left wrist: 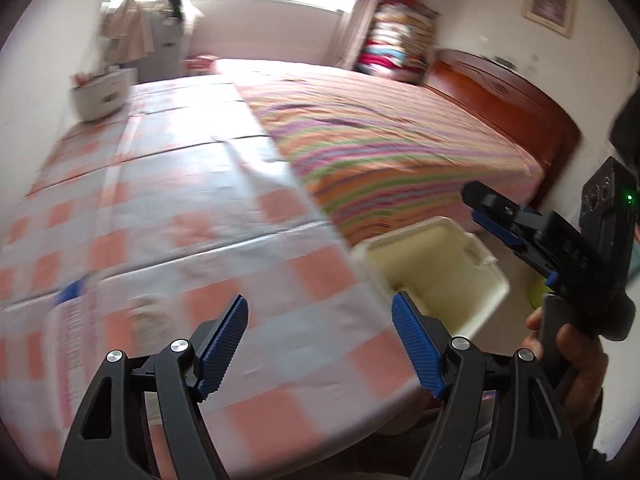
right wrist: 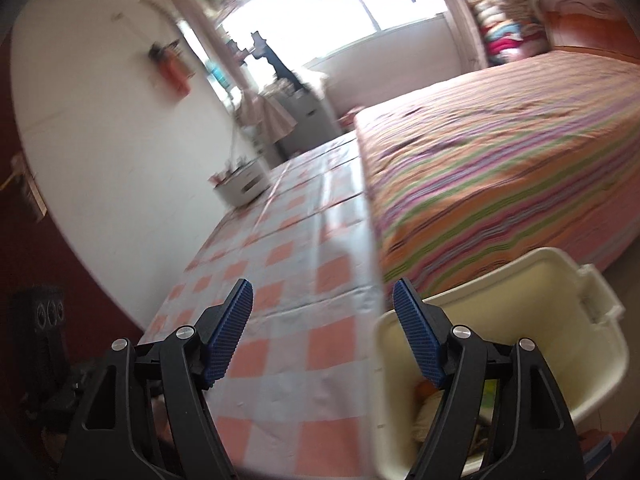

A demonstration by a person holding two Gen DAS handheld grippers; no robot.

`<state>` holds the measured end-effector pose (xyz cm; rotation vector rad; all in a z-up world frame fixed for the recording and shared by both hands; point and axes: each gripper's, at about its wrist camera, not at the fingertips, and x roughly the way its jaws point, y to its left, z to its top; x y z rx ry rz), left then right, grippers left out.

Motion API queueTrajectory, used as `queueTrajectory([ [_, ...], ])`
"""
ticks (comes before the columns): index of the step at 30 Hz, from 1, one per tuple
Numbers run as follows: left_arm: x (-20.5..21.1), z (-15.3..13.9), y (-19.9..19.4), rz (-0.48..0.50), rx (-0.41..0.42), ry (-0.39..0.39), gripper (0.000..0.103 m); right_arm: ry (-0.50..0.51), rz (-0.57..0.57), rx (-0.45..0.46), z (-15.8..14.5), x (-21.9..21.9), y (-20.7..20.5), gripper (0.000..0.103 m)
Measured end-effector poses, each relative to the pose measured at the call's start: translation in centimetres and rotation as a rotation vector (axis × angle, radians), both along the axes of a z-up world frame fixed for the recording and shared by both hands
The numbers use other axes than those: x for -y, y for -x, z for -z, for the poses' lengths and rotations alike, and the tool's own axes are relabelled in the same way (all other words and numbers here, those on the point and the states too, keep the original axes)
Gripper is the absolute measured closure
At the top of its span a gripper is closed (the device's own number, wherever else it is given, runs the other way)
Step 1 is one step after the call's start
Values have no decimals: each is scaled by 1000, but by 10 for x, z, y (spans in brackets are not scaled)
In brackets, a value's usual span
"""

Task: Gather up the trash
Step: 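Reach the right tool to the white pill bottle and close on it, then grasp the white medicine box with the left tool while the right tool holds the bottle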

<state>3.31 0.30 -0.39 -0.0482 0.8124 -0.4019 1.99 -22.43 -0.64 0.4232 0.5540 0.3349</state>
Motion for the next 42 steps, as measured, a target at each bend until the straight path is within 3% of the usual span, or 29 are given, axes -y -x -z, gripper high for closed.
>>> queueTrajectory([
  [9, -119, -1, 22, -292, -9, -19, 31, 157, -387, -90, 17, -149, -1, 33],
  [15, -165, 1, 32, -401, -11, -30, 31, 250, -498, -152, 33, -212, -7, 43],
  [25, -203, 13, 48, -435, -34, -11, 31, 321, -473, -244, 60, -247, -50, 53],
  [34, -206, 21, 43, -415, -75, 14, 31, 357, -500, -292, 71, -254, -45, 62],
  [42, -186, 25, 25, -368, -119, -60, 31, 369, -519, -308, 75, -254, -48, 68],
])
